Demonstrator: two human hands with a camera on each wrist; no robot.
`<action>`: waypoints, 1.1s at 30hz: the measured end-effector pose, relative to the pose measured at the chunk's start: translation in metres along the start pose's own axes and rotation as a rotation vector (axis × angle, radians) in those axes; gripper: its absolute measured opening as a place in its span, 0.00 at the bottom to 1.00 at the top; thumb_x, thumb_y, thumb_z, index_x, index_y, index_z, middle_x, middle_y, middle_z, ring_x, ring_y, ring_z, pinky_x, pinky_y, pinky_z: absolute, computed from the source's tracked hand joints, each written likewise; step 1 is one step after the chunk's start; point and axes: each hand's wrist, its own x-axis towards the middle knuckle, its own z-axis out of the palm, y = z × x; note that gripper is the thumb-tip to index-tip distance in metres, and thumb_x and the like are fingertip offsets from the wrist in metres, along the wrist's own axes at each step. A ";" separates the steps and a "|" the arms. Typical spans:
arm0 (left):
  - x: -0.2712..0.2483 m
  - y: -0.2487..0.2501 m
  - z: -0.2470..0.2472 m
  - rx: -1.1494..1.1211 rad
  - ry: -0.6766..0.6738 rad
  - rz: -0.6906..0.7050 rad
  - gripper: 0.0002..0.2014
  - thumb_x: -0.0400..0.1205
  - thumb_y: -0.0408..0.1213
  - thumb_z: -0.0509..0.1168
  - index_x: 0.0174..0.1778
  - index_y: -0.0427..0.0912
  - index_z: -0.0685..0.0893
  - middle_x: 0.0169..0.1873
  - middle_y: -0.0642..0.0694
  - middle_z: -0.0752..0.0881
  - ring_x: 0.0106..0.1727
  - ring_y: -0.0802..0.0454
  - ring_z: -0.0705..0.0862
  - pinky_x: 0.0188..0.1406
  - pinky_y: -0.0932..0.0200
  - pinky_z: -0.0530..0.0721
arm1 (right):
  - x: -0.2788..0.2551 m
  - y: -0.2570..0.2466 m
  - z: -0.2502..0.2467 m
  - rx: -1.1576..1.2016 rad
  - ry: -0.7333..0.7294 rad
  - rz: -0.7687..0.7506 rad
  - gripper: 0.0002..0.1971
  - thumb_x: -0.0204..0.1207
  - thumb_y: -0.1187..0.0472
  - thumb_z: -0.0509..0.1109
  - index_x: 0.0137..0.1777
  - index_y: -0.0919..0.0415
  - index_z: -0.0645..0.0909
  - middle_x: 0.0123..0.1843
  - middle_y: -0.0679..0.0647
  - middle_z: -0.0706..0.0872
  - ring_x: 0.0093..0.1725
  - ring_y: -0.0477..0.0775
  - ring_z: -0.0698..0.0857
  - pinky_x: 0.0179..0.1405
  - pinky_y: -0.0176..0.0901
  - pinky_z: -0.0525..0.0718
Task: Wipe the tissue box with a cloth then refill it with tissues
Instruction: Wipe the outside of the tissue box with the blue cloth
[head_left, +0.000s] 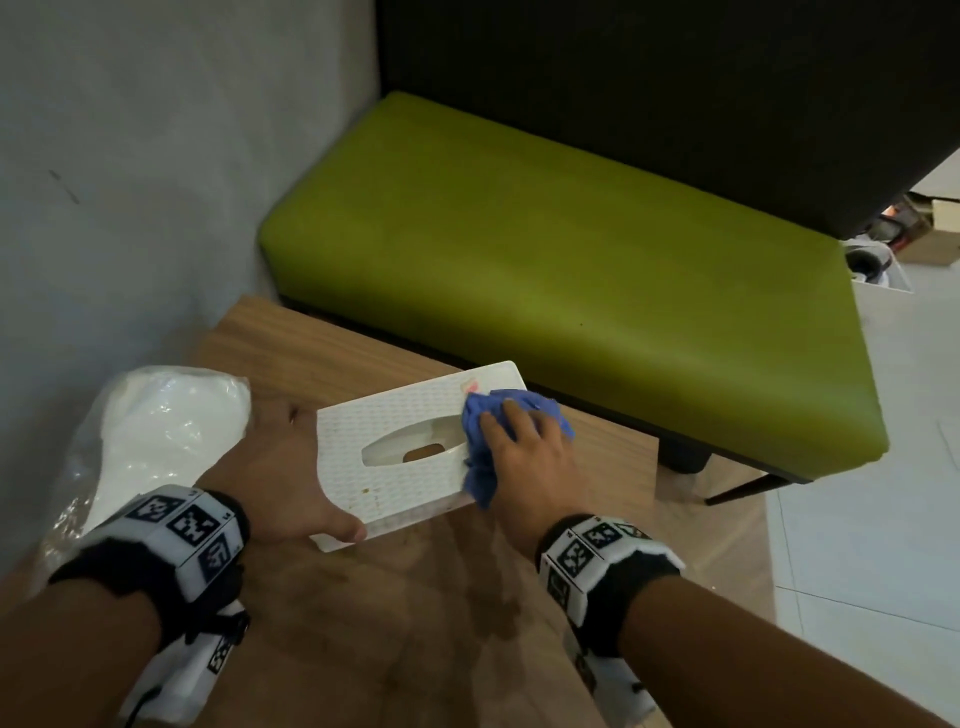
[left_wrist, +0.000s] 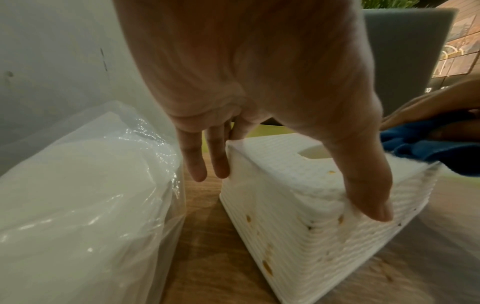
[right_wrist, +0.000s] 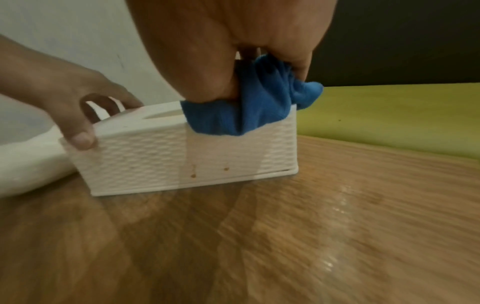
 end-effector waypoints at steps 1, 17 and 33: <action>0.000 0.000 0.000 -0.001 0.005 0.000 0.66 0.45 0.69 0.80 0.78 0.44 0.63 0.73 0.45 0.65 0.71 0.47 0.73 0.68 0.52 0.78 | 0.004 0.002 -0.003 -0.003 0.006 -0.002 0.34 0.78 0.52 0.69 0.82 0.53 0.61 0.84 0.57 0.59 0.79 0.66 0.62 0.76 0.60 0.66; 0.005 -0.004 0.001 -0.034 0.013 0.044 0.63 0.47 0.69 0.79 0.75 0.42 0.64 0.72 0.43 0.63 0.70 0.48 0.73 0.68 0.52 0.78 | 0.029 0.001 -0.020 0.039 0.057 0.176 0.32 0.75 0.57 0.70 0.78 0.57 0.65 0.80 0.59 0.65 0.73 0.68 0.68 0.70 0.60 0.74; 0.006 -0.003 -0.002 0.085 0.038 0.012 0.65 0.44 0.74 0.75 0.74 0.39 0.68 0.66 0.41 0.70 0.64 0.45 0.78 0.66 0.46 0.81 | 0.008 -0.024 0.013 0.076 0.137 0.211 0.33 0.82 0.52 0.63 0.84 0.56 0.56 0.85 0.61 0.56 0.79 0.70 0.60 0.75 0.63 0.67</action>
